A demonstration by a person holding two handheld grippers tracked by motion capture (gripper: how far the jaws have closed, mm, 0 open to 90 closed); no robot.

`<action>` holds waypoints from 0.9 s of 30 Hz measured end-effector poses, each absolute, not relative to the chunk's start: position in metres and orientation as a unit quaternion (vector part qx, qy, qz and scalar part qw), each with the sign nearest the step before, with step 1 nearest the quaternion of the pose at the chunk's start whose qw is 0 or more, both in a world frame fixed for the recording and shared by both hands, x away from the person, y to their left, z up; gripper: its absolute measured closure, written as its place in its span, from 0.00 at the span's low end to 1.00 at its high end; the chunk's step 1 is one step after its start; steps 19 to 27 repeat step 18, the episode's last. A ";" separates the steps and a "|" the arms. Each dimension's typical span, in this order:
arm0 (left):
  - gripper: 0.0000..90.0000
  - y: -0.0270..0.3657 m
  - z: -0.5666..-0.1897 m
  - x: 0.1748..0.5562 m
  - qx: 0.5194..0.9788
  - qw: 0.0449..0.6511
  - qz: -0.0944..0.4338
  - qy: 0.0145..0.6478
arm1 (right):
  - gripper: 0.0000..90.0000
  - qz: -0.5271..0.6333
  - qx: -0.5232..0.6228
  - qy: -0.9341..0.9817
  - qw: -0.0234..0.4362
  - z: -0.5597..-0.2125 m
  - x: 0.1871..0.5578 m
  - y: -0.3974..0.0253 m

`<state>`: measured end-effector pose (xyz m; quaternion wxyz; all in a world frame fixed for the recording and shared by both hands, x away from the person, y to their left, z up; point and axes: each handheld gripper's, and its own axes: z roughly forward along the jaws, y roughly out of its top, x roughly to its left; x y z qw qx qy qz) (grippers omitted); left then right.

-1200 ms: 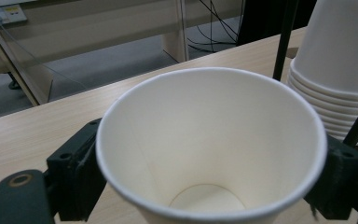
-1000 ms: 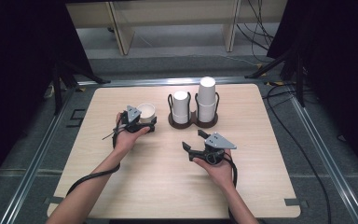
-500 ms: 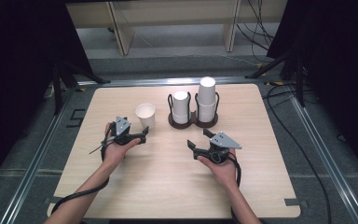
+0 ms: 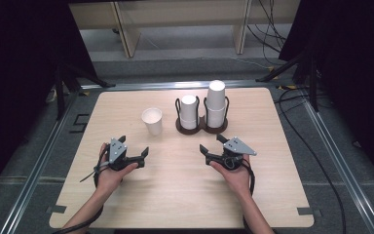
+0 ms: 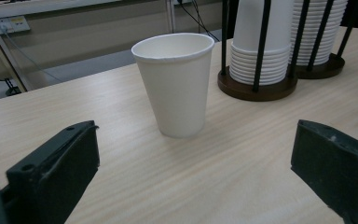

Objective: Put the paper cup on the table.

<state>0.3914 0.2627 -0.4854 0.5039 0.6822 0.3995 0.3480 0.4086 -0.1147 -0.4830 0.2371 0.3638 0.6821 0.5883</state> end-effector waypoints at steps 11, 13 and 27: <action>0.00 0.275 -0.493 0.368 0.660 0.515 0.348 0.422 | 0.21 0.595 0.378 0.673 0.224 -0.483 0.408 -0.117; 0.00 0.276 -0.494 0.368 0.657 0.519 0.353 0.416 | 0.21 0.600 0.362 0.672 0.239 -0.482 0.410 -0.119; 0.00 0.278 -0.496 0.367 0.659 0.514 0.351 0.423 | 0.21 0.601 0.367 0.669 0.236 -0.480 0.408 -0.120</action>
